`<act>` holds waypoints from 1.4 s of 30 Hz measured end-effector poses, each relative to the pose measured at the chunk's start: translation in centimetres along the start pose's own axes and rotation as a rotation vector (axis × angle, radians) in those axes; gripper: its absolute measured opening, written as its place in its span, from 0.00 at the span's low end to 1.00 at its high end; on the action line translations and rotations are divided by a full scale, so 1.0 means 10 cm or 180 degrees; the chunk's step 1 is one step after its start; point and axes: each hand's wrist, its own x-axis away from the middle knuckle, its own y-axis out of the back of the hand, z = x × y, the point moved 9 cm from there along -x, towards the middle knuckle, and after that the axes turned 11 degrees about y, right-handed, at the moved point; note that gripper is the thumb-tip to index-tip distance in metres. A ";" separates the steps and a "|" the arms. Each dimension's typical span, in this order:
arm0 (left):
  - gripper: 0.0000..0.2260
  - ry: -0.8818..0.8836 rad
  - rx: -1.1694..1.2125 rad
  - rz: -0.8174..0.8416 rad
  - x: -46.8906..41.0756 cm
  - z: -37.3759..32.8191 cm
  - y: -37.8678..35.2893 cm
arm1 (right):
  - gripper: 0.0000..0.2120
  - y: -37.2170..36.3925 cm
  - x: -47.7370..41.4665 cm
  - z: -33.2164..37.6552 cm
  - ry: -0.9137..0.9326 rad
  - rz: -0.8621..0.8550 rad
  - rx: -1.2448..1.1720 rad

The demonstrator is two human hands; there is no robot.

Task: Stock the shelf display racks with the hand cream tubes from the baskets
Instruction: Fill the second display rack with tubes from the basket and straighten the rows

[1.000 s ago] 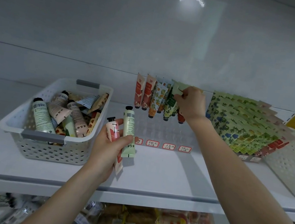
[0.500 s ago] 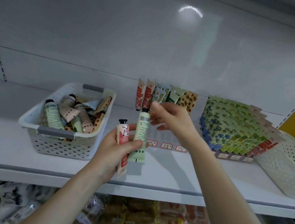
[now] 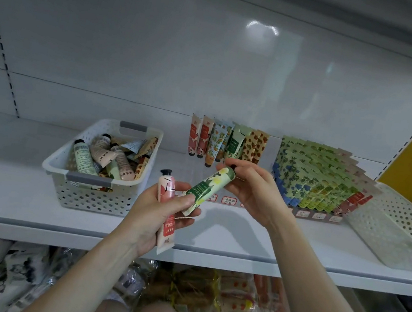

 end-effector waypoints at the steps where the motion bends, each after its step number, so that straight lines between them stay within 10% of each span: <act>1: 0.07 -0.0041 -0.0023 -0.0072 0.01 -0.01 0.01 | 0.13 0.01 0.01 0.00 -0.0003 -0.0006 -0.0019; 19: 0.07 -0.0899 -0.1175 -0.0929 -0.10 -0.23 0.00 | 0.08 0.04 0.17 -0.31 -0.0199 0.1167 0.2344; 29: 0.04 -0.0620 -0.1124 -0.0998 -0.28 -0.05 0.17 | 0.09 1.00 -0.40 0.09 0.0417 -0.1242 0.2783; 42: 0.05 -0.0418 -0.1176 -0.0931 -0.52 0.03 0.32 | 0.08 1.01 -0.98 0.06 0.0701 -0.1406 0.3494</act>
